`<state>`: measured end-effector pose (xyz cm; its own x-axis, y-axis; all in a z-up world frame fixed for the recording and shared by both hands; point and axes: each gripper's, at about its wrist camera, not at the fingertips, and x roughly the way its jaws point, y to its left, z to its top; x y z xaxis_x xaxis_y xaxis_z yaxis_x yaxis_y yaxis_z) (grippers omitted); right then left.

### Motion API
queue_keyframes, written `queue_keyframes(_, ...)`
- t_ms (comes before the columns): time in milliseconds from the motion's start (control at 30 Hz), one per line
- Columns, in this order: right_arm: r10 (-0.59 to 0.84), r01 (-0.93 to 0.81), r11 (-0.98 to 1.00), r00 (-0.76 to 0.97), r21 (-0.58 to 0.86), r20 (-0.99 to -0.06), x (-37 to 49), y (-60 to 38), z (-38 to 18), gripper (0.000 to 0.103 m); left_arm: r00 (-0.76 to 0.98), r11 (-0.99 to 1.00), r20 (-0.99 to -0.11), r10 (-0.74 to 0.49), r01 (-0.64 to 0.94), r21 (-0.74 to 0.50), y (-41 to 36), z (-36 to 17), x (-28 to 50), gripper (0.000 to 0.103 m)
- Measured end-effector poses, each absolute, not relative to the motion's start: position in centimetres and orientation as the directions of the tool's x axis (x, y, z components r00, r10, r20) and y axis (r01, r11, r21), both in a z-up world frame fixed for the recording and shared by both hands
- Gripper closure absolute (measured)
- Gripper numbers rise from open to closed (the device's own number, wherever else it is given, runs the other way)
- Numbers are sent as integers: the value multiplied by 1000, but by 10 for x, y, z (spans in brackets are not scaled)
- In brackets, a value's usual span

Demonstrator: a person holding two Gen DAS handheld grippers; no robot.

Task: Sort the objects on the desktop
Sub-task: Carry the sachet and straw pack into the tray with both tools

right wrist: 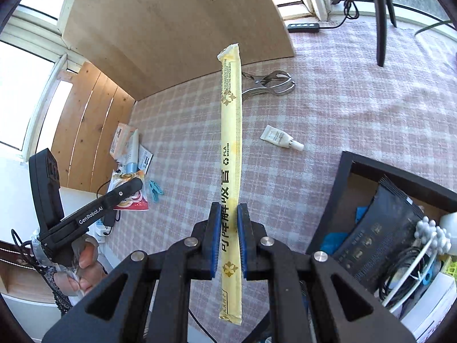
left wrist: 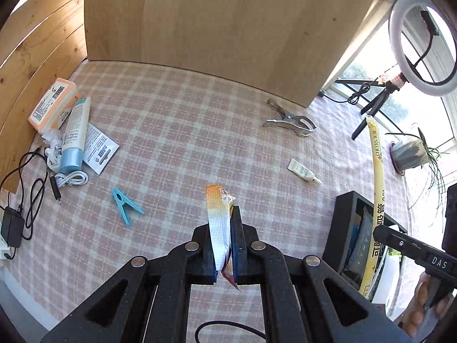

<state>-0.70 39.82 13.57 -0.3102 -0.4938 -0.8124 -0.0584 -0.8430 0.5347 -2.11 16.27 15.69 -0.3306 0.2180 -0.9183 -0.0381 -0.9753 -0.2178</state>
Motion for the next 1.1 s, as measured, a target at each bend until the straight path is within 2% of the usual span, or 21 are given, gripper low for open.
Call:
queue_keyframes(133, -452, -133, -841, -363, 525, -815, 34, 443, 142, 92, -312, -961, -911, 270, -150, -233, 189, 159, 5, 97)
queue_keyframes(367, -369, -302, -805, -418, 510, -830, 120, 521, 137, 92, -211, -892, -906, 368, -354, -280, 285, 144, 60, 97)
queue_keyframes(667, -265, -484, -732, -447, 480, -854, 225, 561, 126, 92, -90, -792, -911, 402, -533, -297, 358, 135, 117, 97)
queue_keyframes(1033, -303, -437, -757, -423, 486, -854, 206, 521, 123, 91, -85, -757, -904, 419, -583, -296, 384, 138, 121, 97)
queue_keyframes(1067, -311, -434, -759, -413, 485, -856, 202, 518, 121, 90, -68, -743, -904, 422, -597, -301, 385, 139, 122, 93)
queue_keyframes(1100, -312, -438, -759, -405, 482, -859, 199, 515, 120, 89, -69, -744, -908, 413, -601, -292, 385, 139, 122, 78)
